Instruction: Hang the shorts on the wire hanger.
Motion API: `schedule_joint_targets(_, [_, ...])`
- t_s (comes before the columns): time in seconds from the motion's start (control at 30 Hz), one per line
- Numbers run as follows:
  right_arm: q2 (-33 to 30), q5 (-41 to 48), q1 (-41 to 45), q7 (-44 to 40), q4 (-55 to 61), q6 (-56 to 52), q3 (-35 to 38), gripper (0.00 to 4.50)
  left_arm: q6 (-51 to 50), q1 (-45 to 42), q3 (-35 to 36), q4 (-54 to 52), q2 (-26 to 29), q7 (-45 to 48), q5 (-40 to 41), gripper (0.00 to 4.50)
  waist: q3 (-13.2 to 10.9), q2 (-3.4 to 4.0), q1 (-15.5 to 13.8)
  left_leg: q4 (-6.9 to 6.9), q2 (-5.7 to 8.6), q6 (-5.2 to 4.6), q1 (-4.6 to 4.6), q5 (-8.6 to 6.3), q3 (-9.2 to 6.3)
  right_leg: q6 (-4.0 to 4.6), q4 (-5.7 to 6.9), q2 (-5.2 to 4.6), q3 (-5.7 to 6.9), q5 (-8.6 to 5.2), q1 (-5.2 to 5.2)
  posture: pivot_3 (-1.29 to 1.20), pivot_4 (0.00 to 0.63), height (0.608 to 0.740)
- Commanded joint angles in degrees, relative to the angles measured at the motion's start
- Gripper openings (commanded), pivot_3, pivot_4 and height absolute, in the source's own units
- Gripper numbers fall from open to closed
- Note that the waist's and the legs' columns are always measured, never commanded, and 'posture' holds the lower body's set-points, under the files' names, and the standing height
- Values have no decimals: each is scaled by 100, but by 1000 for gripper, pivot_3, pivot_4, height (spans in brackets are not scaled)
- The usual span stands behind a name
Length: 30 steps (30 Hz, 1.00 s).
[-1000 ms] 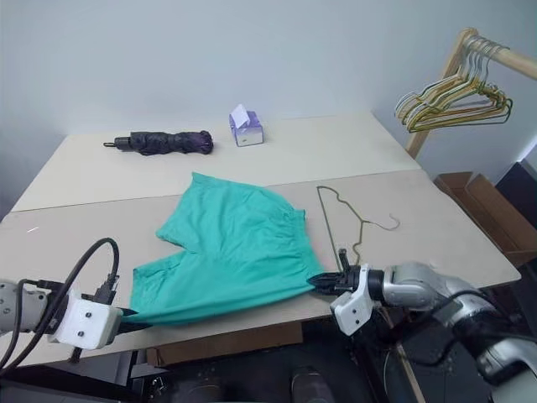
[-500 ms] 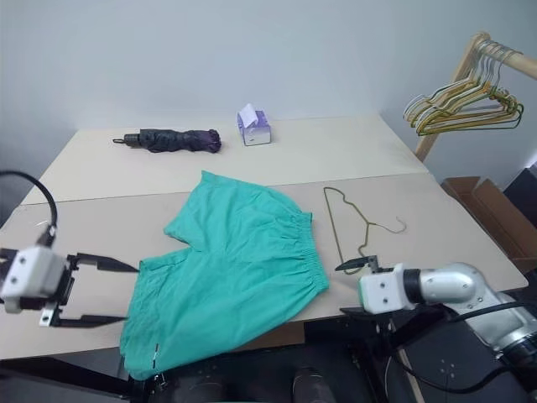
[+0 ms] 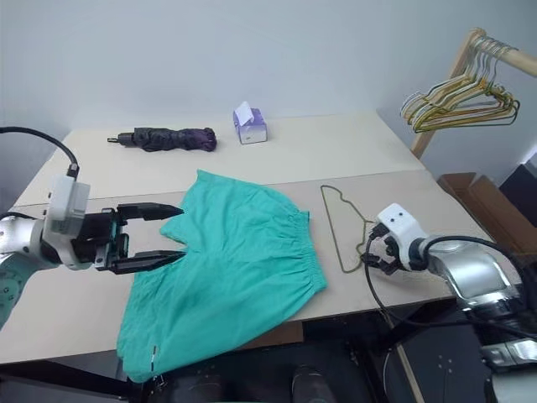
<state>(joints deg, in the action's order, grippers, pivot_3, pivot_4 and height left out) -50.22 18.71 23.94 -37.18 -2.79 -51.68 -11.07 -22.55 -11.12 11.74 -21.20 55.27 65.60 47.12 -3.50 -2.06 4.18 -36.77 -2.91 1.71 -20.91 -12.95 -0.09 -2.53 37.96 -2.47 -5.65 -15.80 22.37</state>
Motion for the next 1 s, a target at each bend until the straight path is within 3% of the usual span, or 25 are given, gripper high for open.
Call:
schedule_joint_targets(0.03, [153,-68,314,-48,-156,-350,91,4500,-62,-209,-56,3,-130,-56,-81,3811,0,2,-6,-2,2,0,-3,0,0,-2,-1,-1,0,1,1,-43,25,740])
schedule_joint_targets(0.2, [478,-397,563,26,-575,-489,-118,4500,-104,-275,-109,-6,-257,-2,-196,3811,0,2,-1,-10,2,0,-14,0,-5,-9,-5,0,3,5,4,-44,24,740])
schedule_joint_targets(0.3, [683,-687,813,191,-1089,-603,-264,3898,-132,-302,-108,-18,-301,34,-251,3851,7,-8,33,-10,2,0,-13,0,-5,-10,-6,0,3,6,3,-42,25,740])
schedule_joint_targets(0.7, [596,-1411,995,214,-1334,-385,-358,44,32,-597,-365,170,-622,105,-643,3851,16,-23,-26,-16,8,1,-22,1,-12,-23,-37,-1,3,15,-9,-53,26,740])
schedule_joint_targets(0.87, [182,-2005,1012,298,-1106,417,-417,44,194,-1096,-660,598,-960,131,-946,3851,13,-18,-12,-16,10,1,-29,1,-13,-24,-40,-2,3,16,-4,-77,19,740])
schedule_joint_targets(1.0, [-210,-2505,1041,599,-940,1787,-257,44,324,-1650,-902,1205,-1319,-71,-1335,3851,13,-15,75,-16,11,1,-36,1,-13,-27,-40,-2,1,18,4,-104,9,740])
